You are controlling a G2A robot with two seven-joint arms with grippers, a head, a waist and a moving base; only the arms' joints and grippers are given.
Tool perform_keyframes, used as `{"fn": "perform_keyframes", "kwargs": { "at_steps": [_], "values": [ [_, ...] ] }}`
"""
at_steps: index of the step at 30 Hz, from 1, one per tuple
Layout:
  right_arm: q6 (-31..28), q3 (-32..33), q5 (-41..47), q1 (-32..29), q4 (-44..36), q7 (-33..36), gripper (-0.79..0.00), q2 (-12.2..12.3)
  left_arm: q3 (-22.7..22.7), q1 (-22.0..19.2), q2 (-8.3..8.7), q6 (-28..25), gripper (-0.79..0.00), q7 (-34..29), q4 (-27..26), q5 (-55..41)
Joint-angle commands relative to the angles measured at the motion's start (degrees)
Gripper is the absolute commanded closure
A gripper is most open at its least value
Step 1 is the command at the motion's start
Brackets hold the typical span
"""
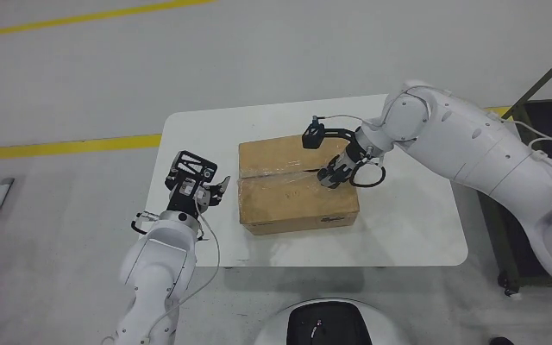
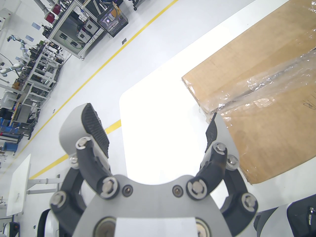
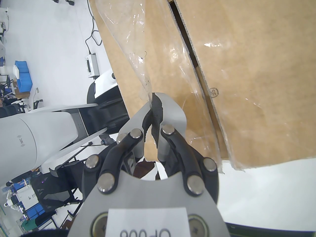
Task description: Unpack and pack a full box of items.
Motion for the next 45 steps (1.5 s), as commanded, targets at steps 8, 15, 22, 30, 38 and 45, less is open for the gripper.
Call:
{"fn": "perform_keyframes", "kwargs": {
  "at_steps": [8,15,22,30,38,45],
  "values": [
    [-0.2,3.1,-4.3,-0.9,-3.0,-3.9,-0.785,1.0,0.0,0.0,0.00,0.0,-0.785,0.0,0.0,0.0],
    [0.4,4.5,-5.7,-2.1,-3.6,-2.7,-0.268,1.5,0.0,0.0,0.00,0.0,-0.785,0.0,0.0,0.0],
    [0.6,5.9,-6.9,-3.1,-3.3,-2.3,0.000,1.6,0.0,0.0,0.00,0.0,-0.785,0.0,0.0,0.0],
    [0.0,7.6,-6.8,-2.4,-2.5,0.6,0.000,1.3,0.0,0.0,0.00,0.0,-0.785,0.0,0.0,0.0],
    [1.9,3.9,-6.1,-0.5,-3.5,2.5,0.000,1.0,0.0,0.0,0.00,0.0,-0.785,0.0,0.0,0.0],
    [0.1,0.0,-6.0,2.9,-1.4,0.7,0.000,0.8,0.0,0.0,0.00,0.0,-0.785,0.0,0.0,0.0]
  ]
}}
